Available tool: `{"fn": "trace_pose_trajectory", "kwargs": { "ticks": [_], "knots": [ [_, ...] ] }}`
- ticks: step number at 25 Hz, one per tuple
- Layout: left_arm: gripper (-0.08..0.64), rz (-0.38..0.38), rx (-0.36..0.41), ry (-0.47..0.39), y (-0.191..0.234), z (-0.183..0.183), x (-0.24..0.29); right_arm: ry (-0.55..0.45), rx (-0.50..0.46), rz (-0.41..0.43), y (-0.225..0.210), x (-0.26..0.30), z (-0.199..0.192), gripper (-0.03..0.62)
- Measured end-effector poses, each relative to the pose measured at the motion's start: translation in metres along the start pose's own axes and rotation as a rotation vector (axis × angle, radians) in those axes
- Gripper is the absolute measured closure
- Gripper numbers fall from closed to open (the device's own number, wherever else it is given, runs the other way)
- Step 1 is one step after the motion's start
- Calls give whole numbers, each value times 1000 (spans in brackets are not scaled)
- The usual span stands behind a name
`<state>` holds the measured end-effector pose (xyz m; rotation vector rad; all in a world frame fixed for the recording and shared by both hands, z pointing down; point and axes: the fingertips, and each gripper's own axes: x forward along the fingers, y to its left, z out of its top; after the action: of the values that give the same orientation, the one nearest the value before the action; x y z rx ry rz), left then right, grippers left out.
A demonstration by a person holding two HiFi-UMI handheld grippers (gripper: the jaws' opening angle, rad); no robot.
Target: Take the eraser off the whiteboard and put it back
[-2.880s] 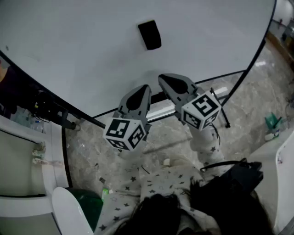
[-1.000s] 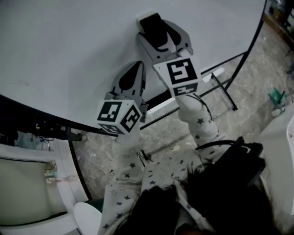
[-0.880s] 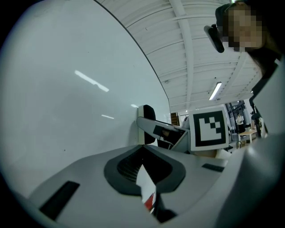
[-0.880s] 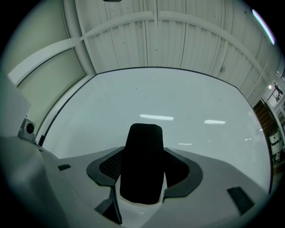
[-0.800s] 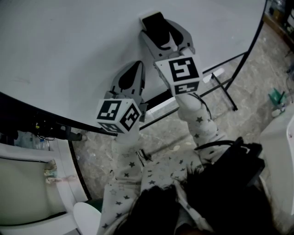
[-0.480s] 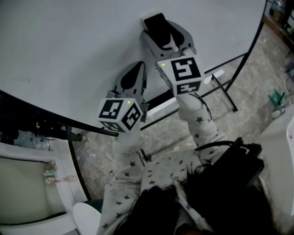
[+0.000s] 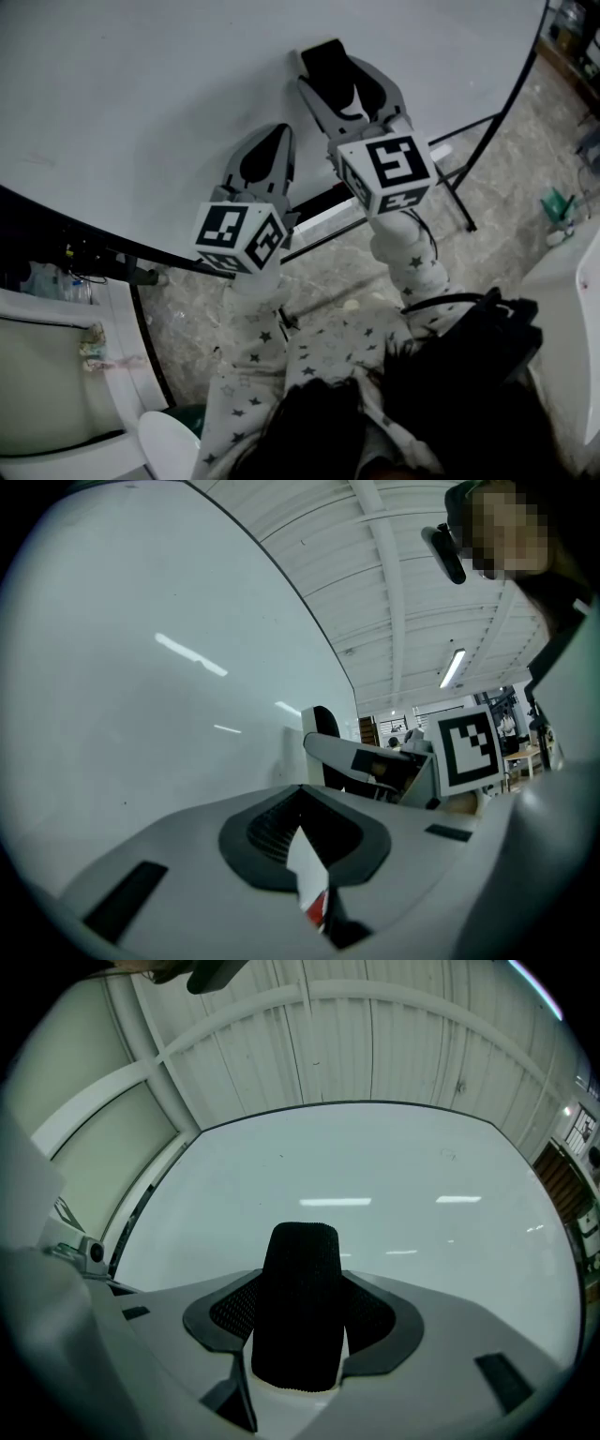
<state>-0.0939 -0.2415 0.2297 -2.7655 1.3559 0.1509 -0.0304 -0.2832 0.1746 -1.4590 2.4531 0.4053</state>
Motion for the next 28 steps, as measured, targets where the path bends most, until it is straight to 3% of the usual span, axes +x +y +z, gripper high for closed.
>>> {"fn": "trace_pose_trajectory", "kwargs": {
  "ticks": [18, 28],
  "knots": [
    [558, 15, -99, -18, 24, -2, 3, 95, 117, 156, 25, 8, -25, 337],
    [560, 30, -127, 2, 26, -8, -1, 108, 158, 188, 31, 7, -28, 337]
  ]
}}
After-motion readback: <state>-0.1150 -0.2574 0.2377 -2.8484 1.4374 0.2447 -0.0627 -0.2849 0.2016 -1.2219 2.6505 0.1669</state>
